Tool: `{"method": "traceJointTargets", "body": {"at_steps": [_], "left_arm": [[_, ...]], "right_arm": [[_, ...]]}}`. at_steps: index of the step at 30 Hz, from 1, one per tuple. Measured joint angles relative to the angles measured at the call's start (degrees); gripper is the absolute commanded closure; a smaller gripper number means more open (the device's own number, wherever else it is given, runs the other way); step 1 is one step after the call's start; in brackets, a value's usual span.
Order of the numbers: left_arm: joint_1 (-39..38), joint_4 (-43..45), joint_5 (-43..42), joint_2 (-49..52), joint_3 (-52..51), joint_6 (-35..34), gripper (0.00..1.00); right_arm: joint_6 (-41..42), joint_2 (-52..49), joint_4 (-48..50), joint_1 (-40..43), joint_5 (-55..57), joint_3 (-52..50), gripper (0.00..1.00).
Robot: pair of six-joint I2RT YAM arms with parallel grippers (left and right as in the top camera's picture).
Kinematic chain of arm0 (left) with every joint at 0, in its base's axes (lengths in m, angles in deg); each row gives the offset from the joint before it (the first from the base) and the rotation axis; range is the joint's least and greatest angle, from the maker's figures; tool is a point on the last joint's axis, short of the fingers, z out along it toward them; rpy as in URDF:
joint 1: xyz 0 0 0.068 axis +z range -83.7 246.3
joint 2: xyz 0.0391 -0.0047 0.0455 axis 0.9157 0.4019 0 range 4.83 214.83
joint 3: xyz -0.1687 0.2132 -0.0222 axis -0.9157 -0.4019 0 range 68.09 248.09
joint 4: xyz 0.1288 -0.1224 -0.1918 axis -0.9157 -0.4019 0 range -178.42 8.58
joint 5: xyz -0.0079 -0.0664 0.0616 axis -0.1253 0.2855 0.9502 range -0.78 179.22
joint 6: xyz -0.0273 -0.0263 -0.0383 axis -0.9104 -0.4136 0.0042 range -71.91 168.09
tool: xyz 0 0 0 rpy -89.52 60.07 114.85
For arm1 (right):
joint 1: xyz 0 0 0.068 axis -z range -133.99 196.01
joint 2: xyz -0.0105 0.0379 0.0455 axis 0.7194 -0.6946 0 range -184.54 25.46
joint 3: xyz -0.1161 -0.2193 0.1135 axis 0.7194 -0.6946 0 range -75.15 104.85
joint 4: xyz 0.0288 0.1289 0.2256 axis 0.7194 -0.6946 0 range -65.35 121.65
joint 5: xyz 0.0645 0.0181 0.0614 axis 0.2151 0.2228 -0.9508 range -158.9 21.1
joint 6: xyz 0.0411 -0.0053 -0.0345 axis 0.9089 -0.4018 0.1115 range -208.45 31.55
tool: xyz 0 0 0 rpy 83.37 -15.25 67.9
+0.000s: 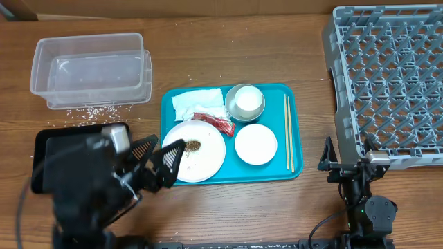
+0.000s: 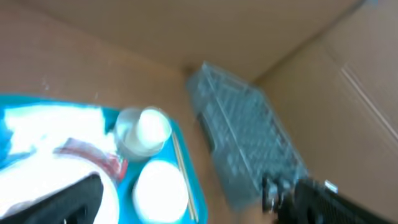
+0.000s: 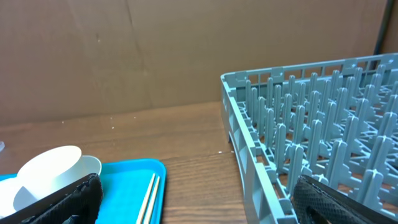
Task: Sort waste into correct bins and load items into the dishwasher
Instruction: 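Move the left gripper to the white plate's rim on the teal tray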
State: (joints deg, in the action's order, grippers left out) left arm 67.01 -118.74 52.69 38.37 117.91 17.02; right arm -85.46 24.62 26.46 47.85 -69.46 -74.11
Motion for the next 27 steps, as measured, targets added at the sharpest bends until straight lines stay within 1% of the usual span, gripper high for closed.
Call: {"method": "traceJointTargets", "body": {"at_steps": [1,2,5,7,9,11,13,15,17,19,21,23,27], "left_arm": [[0.0,-5.2,-0.2,4.7,5.3,3.4,0.00],[0.0,-8.7,-0.5,8.9,9.7,6.2,0.00],[0.0,-17.0,-2.9,20.2,20.3,10.9,0.00],[0.0,-20.1,-5.4,25.0,23.5,13.6,0.00],[-1.0,-23.4,-5.7,28.4,25.0,15.3,0.00],[-3.4,-28.0,-2.4,31.0,25.5,15.6,0.00],[-7.8,-33.4,4.3,33.0,25.6,14.2,0.00],[-13.9,-37.9,13.7,34.7,25.6,10.5,0.00],[-19.4,-39.2,21.6,35.7,25.6,6.3,0.00],[-24.5,-38.3,27.8,36.8,25.6,2.1,0.00],[-28.4,-35.9,31.8,38.1,25.7,-0.8,0.00],[-30.7,-34.3,34.1,39.6,25.7,-2.6,0.00],[-33.3,-31.8,36.0,43.7,25.7,-4.3,0.00]], "right_arm": [[0.0,0.0,0.0,0.0,0.0,0.0,0.00],[0.0,0.0,0.0,0.0,0.0,0.0,0.00],[0.0,0.0,0.0,0.0,0.0,0.0,0.00],[0.0,0.0,0.0,0.0,0.0,0.0,0.00],[0.0,0.0,0.0,0.0,0.0,0.0,0.00],[0.0,0.0,0.0,0.0,0.0,0.0,0.00],[0.0,0.0,0.0,0.0,0.0,0.0,0.00],[0.0,0.0,0.0,0.0,0.0,0.0,0.00],[0.0,0.0,0.0,0.0,0.0,0.0,0.00],[0.0,0.0,0.0,0.0,0.0,0.0,0.00],[0.0,0.0,0.0,0.0,0.0,0.0,0.00],[0.0,0.0,0.0,0.0,0.0,0.0,0.00],[0.0,0.0,0.0,0.0,0.0,0.0,0.00]]}}
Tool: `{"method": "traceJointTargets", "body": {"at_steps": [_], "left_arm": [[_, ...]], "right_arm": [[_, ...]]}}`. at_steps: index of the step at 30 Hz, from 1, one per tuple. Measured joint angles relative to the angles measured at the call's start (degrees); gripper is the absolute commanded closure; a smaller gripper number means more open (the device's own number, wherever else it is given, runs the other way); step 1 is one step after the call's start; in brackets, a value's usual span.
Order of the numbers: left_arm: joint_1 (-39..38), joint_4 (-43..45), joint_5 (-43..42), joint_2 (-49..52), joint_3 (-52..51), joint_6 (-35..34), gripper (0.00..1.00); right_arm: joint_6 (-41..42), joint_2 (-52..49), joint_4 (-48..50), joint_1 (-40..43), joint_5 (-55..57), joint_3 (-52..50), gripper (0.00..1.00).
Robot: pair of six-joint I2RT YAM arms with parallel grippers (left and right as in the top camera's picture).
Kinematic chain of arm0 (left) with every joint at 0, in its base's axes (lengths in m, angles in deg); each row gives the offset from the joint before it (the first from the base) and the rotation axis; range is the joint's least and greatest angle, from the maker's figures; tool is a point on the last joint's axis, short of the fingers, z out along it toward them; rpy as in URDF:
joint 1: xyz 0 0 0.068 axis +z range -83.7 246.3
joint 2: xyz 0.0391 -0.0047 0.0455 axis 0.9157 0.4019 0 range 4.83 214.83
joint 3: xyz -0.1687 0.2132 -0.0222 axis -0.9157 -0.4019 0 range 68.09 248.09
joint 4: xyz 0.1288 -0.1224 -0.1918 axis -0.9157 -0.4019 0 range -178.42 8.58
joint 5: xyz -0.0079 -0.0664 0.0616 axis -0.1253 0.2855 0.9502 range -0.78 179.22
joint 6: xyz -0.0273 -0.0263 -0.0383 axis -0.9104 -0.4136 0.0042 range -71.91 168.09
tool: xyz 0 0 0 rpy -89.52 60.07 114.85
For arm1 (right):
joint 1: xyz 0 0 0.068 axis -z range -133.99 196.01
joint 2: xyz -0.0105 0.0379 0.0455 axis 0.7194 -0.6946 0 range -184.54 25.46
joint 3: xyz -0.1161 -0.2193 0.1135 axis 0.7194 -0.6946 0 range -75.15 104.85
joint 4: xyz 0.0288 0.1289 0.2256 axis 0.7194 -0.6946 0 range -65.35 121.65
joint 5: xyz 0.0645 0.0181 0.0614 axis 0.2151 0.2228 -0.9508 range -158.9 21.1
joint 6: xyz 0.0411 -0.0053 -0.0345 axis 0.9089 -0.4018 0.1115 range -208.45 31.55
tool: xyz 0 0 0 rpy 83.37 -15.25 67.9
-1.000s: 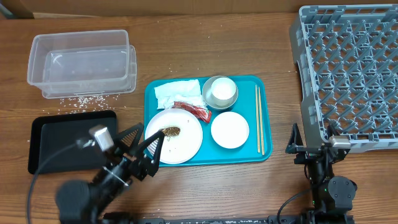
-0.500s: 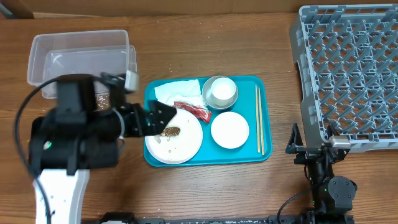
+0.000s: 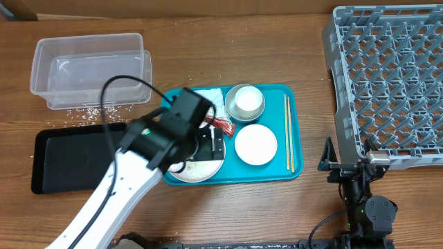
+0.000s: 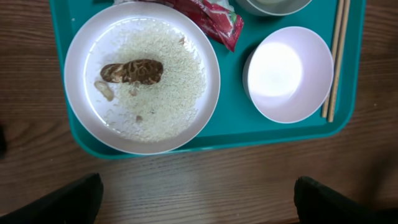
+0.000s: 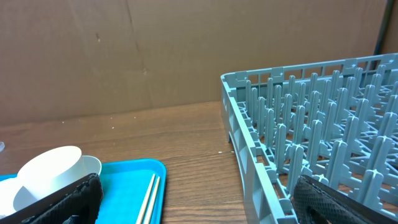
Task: Sort waste into correct bins and load items into the dishwasher
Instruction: 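Move the left gripper to the white plate's rim on the teal tray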
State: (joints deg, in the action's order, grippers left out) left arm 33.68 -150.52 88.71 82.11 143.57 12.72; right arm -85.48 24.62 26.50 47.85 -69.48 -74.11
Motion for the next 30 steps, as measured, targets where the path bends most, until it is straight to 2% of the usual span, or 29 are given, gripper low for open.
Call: {"method": "traceJointTargets", "body": {"at_steps": [4,5,6,7,10,13,14,17,18,30], "left_arm": [[-0.4,2.3,0.3,5.5,0.0,-0.9,0.00],[-0.4,2.9,0.3,7.0,0.0,-1.0,0.04],[-0.4,3.3,0.0,8.4,0.0,-1.2,0.18],[-0.4,4.0,-0.5,10.1,0.0,-1.8,0.27],[-0.4,7.1,-1.4,13.8,0.0,-2.0,0.32],[-0.4,9.7,-1.2,16.8,0.0,-2.3,0.44],[-0.4,10.6,-1.2,17.7,0.0,-2.3,0.53],[-0.4,13.0,-1.1,20.0,0.0,-2.2,0.90],[-0.4,13.8,-1.0,20.8,0.0,-2.3,0.96],[-1.7,17.1,-0.9,29.6,0.0,-6.8,0.96]], "right_arm": [[0.0,0.0,0.0,0.0,0.0,0.0,0.00],[0.0,0.0,0.0,0.0,0.0,0.0,0.00],[0.0,0.0,0.0,0.0,0.0,0.0,0.00],[0.0,0.0,0.0,0.0,0.0,0.0,0.00],[0.0,0.0,0.0,0.0,0.0,0.0,0.00],[0.0,0.0,0.0,0.0,0.0,0.0,0.00],[0.0,0.0,0.0,0.0,0.0,0.0,0.00],[0.0,0.0,0.0,0.0,0.0,0.0,0.00],[0.0,0.0,0.0,0.0,0.0,0.0,0.00],[0.0,0.0,0.0,0.0,0.0,0.0,0.00]]}}
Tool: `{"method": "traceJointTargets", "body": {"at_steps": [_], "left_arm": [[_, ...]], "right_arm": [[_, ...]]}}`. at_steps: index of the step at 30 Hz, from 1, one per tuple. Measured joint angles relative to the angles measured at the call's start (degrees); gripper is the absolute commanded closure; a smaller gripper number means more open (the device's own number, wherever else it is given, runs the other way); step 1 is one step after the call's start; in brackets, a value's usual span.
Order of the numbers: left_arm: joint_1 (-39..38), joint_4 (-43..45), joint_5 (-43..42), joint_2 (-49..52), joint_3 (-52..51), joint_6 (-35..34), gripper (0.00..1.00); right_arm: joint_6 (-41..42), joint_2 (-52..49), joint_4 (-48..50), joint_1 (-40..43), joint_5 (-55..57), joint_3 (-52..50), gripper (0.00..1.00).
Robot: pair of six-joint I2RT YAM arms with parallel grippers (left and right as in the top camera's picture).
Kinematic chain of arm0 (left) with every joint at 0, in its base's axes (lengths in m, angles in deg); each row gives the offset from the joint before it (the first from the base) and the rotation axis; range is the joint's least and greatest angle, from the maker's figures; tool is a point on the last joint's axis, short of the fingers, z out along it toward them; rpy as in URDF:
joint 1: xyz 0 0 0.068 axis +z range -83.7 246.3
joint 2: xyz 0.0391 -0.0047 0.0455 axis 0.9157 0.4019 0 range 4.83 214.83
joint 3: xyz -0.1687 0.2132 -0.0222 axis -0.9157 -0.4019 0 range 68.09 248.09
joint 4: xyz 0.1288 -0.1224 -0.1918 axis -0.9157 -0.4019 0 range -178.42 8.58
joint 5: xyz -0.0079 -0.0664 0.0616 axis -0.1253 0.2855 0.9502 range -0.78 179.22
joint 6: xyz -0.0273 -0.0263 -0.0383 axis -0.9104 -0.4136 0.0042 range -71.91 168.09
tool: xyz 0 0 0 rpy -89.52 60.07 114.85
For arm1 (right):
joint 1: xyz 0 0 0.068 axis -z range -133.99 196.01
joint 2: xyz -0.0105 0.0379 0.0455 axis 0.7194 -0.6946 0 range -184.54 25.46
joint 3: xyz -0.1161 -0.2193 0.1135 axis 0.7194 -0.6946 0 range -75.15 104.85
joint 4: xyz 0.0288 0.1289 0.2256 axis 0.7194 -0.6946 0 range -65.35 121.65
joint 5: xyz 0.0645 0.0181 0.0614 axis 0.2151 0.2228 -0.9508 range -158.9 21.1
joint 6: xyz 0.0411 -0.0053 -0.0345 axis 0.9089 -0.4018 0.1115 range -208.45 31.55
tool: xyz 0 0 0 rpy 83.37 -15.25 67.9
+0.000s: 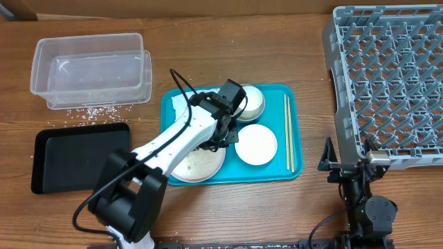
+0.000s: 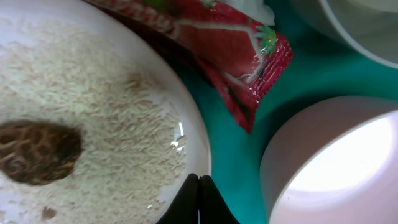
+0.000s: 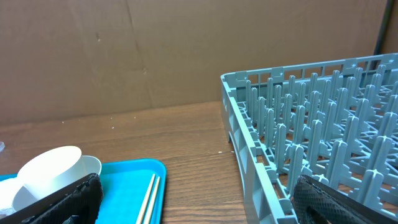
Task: Sort waste into correct bins and load items into the dishwasher
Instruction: 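Move the left gripper to the white plate's rim on the teal tray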
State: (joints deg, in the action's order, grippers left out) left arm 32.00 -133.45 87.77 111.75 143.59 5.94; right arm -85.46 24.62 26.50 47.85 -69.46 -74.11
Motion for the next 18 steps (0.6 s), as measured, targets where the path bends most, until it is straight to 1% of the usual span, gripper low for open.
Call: {"method": "traceJointTargets", "body": {"at_steps": [7,18], "left_arm": [[-2.6,4.5,0.0,1.0,0.0,-1.9,0.96],[-3.3,6.7,-0.1,1.0,0.0,-5.4,0.96]], "right_arm": [[0.0,0.0,0.0,0.0,0.0,0.0,0.00],[0.0,0.0,0.0,0.0,0.0,0.0,0.00]]}}
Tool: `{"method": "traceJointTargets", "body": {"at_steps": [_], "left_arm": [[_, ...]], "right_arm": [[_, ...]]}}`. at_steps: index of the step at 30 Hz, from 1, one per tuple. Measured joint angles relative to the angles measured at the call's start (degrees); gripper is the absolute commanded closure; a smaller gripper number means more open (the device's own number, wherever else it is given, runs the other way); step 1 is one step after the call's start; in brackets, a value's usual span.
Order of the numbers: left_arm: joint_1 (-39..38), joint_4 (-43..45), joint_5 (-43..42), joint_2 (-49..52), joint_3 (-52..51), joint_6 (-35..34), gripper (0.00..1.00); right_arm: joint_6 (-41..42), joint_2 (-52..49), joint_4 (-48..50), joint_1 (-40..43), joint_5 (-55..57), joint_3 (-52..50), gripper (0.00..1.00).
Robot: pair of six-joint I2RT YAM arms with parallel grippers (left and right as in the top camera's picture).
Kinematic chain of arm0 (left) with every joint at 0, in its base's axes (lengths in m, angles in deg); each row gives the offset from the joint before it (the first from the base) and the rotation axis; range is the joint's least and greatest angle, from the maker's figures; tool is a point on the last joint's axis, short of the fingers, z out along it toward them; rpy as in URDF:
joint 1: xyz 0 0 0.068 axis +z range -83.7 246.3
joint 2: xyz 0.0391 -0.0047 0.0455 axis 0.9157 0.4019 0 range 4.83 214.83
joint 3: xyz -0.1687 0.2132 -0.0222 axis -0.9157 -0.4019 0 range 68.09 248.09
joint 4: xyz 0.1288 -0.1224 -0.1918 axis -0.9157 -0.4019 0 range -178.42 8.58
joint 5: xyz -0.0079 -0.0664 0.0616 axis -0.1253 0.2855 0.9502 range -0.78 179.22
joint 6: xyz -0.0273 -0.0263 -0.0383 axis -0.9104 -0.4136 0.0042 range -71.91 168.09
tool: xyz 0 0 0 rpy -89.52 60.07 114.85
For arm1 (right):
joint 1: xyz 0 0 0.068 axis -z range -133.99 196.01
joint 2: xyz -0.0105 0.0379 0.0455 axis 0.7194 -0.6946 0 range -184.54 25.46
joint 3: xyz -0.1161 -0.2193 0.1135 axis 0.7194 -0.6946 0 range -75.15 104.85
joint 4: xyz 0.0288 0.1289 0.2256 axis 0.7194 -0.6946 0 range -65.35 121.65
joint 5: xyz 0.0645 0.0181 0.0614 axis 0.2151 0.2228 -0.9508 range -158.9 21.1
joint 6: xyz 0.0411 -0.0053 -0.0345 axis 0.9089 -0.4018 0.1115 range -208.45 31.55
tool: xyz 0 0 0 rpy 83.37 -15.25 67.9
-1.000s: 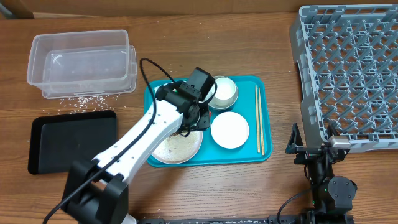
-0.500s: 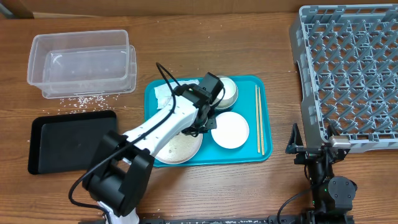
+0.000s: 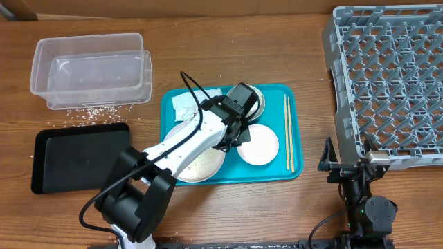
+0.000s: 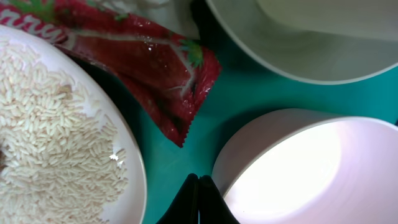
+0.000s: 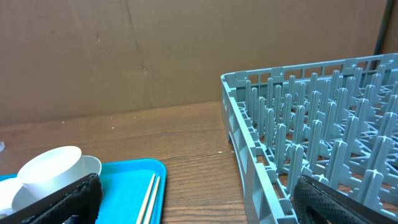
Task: Sort waste into correct bins and load items into the dishwasher
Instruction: 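Move the left gripper to the white plate's rim on the teal tray, then grasp the white plate rim with the left gripper and lift it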
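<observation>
The teal tray carries a plate of rice with a brown scrap, a red wrapper, a white napkin, a small white bowl, a bowl with a cup in it and chopsticks. My left gripper is shut with nothing in it. Its tips sit low over bare tray between the plate's rim and the small bowl, just below the wrapper's corner. My right gripper stands open beside the grey dish rack, away from the tray.
A clear plastic container stands at the back left, with loose rice grains on the table before it. A black tray lies at the front left. The rack fills the right side.
My left gripper has moved right, from over the plate's right rim to the gap between plate and small bowl, still shut. The wrapper lies where it was. The right arm is unchanged.
My left gripper was open over the black tray at the left. Then it hung open high above the plate of rice. Then it was shut, low over the plate's rim beside the wrapper, and now it is between plate and small bowl. Nothing on the tray has moved.
</observation>
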State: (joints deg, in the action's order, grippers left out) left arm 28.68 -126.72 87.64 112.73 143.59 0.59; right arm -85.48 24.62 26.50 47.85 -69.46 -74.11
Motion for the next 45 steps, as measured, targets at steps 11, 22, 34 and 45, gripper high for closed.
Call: {"method": "traceJointTargets", "body": {"at_steps": [11,22,34,45], "left_arm": [[-3.0,-1.5,-1.8,0.0,0.1,-0.4,0.96],[-1.1,-8.7,1.4,-0.9,0.1,-0.3,0.90],[-1.4,-10.1,4.9,-1.1,0.2,-0.6,0.59],[-2.1,-7.2,7.2,1.2,0.1,-0.6,0.67]], "right_arm": [[0.0,0.0,0.0,0.0,0.0,0.0,0.00],[0.0,0.0,0.0,0.0,0.0,0.0,0.00],[0.0,0.0,0.0,0.0,0.0,0.0,0.00],[0.0,0.0,0.0,0.0,0.0,0.0,0.00]]}}
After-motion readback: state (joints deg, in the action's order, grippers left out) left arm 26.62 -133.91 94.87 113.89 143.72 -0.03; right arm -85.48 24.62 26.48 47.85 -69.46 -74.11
